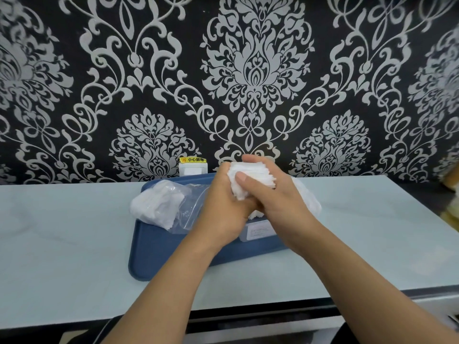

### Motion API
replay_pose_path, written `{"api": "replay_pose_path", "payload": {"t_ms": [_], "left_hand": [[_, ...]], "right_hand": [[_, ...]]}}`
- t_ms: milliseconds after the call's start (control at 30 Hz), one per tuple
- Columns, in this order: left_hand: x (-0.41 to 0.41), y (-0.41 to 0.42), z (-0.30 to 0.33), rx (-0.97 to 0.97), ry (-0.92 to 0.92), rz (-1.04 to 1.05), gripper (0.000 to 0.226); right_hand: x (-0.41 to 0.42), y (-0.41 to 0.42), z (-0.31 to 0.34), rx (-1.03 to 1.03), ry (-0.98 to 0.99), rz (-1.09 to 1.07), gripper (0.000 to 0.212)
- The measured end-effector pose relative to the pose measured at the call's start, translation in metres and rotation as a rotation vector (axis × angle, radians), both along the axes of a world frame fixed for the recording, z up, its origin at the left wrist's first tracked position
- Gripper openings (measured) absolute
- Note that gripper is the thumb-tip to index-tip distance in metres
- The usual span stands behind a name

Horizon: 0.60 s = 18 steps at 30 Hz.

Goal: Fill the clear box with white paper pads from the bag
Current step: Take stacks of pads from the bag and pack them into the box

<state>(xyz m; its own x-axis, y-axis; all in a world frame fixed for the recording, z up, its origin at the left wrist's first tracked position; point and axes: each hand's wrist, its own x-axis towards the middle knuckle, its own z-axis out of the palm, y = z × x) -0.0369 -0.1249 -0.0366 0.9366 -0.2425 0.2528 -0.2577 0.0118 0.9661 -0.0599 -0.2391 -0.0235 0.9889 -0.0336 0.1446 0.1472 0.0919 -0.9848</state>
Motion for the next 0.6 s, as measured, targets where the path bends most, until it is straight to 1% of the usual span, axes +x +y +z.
{"api": "replay_pose_path", "payload": {"t_ms": [67,100,133,200,333,400,433,467,500,567,600], "left_hand": [[0.001,-0.002,-0.003,0.045,-0.085,0.039,0.041],[0.001,-0.004,-0.004,0.072,-0.131,0.076,0.039],[0.000,-0.006,-0.005,0.093,-0.161,0.109,0.038],[-0.002,-0.008,-0.005,0.097,-0.159,0.119,0.036],[-0.002,-0.007,-0.005,0.132,-0.074,-0.001,0.046],[-0.001,-0.005,-0.005,0.121,-0.028,-0.035,0.043],[-0.001,-0.005,-0.004,0.088,0.005,-0.039,0.039],[-0.001,-0.004,-0.002,0.036,0.050,-0.039,0.037],[0.000,-0.004,-0.001,-0.015,0.099,-0.042,0.035],[0.001,-0.003,0.003,-0.080,0.154,-0.030,0.030],[0.000,-0.002,0.004,-0.059,0.124,0.017,0.027]], "right_hand": [[0.000,0.005,0.000,0.025,-0.034,-0.105,0.021],[0.000,0.007,-0.001,0.067,-0.029,-0.142,0.019],[0.001,0.010,-0.002,0.104,-0.014,-0.174,0.020],[0.002,0.013,-0.004,0.126,0.029,-0.228,0.023],[0.005,0.008,-0.001,0.190,0.098,-0.298,0.027],[0.005,0.004,0.000,0.152,0.076,-0.257,0.026],[0.006,0.001,0.000,0.089,0.059,-0.201,0.026],[0.006,-0.002,0.000,0.032,0.054,-0.122,0.031],[0.007,-0.007,0.000,-0.004,0.061,-0.042,0.042],[0.009,-0.019,0.001,0.003,0.093,0.074,0.066],[0.009,-0.025,0.002,0.002,0.105,0.106,0.068]]}}
